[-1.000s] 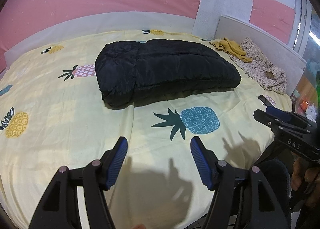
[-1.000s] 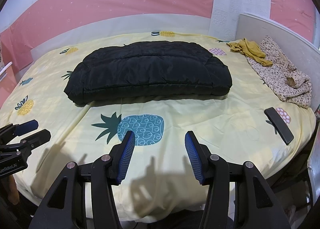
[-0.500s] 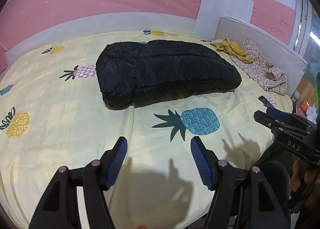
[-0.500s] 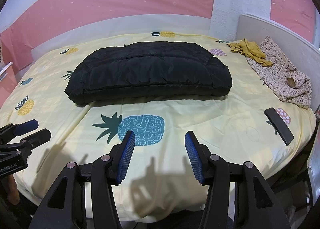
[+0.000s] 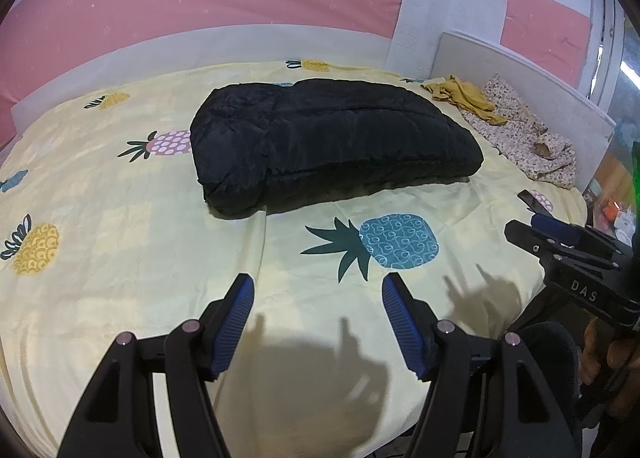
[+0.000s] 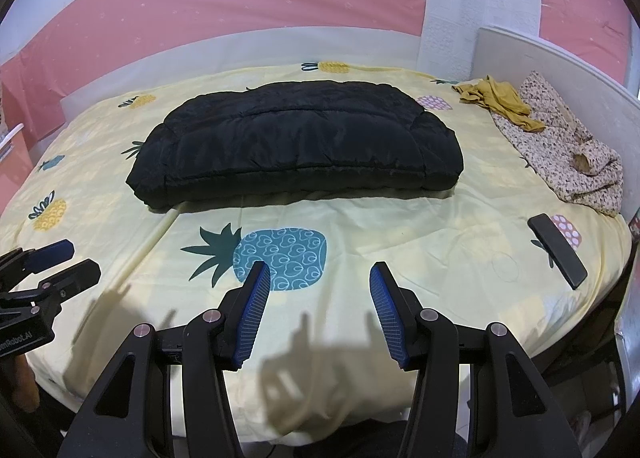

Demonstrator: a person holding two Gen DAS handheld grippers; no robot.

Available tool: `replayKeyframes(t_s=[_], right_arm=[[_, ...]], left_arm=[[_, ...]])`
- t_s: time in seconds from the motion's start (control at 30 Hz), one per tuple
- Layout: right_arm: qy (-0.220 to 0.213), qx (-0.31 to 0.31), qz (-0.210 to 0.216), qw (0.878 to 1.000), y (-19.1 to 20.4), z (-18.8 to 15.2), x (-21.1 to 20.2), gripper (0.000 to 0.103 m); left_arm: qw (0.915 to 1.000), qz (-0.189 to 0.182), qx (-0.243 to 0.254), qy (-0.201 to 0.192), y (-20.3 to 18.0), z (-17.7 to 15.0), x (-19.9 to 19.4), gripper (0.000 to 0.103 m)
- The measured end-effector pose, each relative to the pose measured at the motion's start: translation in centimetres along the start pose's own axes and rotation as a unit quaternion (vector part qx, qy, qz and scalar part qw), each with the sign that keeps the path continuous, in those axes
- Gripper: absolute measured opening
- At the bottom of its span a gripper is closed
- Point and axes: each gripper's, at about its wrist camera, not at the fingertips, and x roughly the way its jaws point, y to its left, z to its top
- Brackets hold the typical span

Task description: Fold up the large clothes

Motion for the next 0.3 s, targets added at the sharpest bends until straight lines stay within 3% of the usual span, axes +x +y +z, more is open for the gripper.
replayKeyframes(t_s=[0.3], right_arm=[[0.0,0.001,-0.001,1.0,-0.21,-0.14,0.06,0.052]], left_arm=[[0.9999,-0.001,-0.004,-0.01,-0.19,-0.16,-0.18,0.073]])
